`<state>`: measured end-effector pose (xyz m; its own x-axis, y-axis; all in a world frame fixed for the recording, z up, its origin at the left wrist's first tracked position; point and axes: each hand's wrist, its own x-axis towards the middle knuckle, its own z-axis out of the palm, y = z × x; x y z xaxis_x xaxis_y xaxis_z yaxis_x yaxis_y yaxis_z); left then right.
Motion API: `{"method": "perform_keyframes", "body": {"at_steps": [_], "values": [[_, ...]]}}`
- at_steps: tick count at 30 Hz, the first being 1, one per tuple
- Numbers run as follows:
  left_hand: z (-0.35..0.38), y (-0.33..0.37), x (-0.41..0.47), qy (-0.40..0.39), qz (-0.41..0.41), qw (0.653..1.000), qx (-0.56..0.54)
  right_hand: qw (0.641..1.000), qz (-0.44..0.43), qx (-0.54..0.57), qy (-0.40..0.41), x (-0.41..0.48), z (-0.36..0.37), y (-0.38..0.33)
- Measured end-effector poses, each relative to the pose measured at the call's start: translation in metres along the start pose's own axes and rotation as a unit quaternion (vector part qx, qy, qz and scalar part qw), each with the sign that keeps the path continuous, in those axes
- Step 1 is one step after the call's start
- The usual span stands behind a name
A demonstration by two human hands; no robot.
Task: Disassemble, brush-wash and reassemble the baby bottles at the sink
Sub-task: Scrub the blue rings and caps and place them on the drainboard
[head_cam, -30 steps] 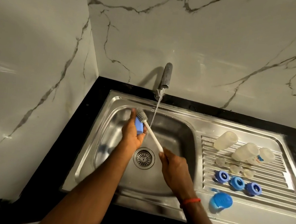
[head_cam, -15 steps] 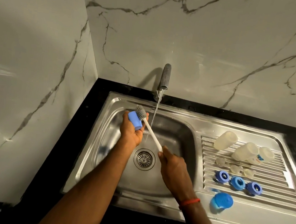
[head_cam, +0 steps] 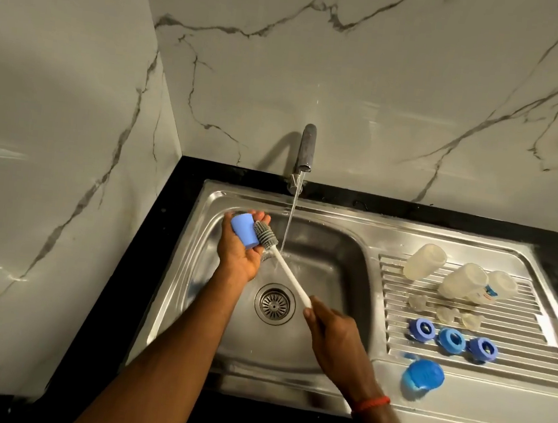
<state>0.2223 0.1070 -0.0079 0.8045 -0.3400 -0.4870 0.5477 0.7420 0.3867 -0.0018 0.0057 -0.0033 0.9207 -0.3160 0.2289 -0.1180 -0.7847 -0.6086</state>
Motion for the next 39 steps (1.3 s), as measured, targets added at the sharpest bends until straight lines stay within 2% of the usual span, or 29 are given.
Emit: {"method": "perform_keyframes", "body": {"at_steps": [5,7,11,16,22,27,31,32,34,36,37,39], "values": [[-0.003,-0.009,-0.009,0.028,-0.035,0.999,0.031,0.999,0.004,-0.036,0.020,0.024,0.006,0.001],[-0.001,-0.004,-0.008,0.050,-0.025,0.997,0.045,1.000,0.001,-0.030,0.008,0.025,0.009,-0.003],[-0.007,0.006,-0.013,0.067,0.024,0.986,0.148,1.000,0.013,0.020,-0.003,0.007,-0.008,0.012],[-0.024,0.014,-0.009,0.019,0.056,0.976,0.211,0.996,0.024,-0.088,0.017,0.014,-0.046,0.025],[-0.019,0.022,-0.014,0.023,0.042,0.965,0.258,0.967,-0.077,-0.242,0.026,0.028,-0.072,0.014],[-0.014,0.016,-0.019,-0.004,0.050,0.935,0.352,0.940,-0.108,-0.311,0.088,0.037,-0.067,0.000],[-0.009,0.011,-0.021,-0.011,0.072,0.927,0.367,0.931,-0.098,-0.347,0.065,0.041,-0.054,-0.010],[-0.008,0.013,-0.019,-0.008,0.083,0.932,0.354,0.943,-0.085,-0.319,0.033,0.042,-0.052,-0.011],[-0.004,0.017,-0.016,-0.002,0.107,0.937,0.333,0.982,0.021,-0.151,-0.111,0.045,-0.050,-0.014],[-0.001,0.019,-0.014,0.000,0.126,0.938,0.321,0.965,0.146,0.041,-0.214,0.044,-0.046,-0.019],[-0.001,0.019,-0.014,0.000,0.132,0.940,0.316,0.956,0.169,0.083,-0.227,0.042,-0.045,-0.020],[-0.003,0.018,-0.013,0.012,0.136,0.936,0.324,0.953,0.168,0.094,-0.233,0.041,-0.044,-0.015]]}}
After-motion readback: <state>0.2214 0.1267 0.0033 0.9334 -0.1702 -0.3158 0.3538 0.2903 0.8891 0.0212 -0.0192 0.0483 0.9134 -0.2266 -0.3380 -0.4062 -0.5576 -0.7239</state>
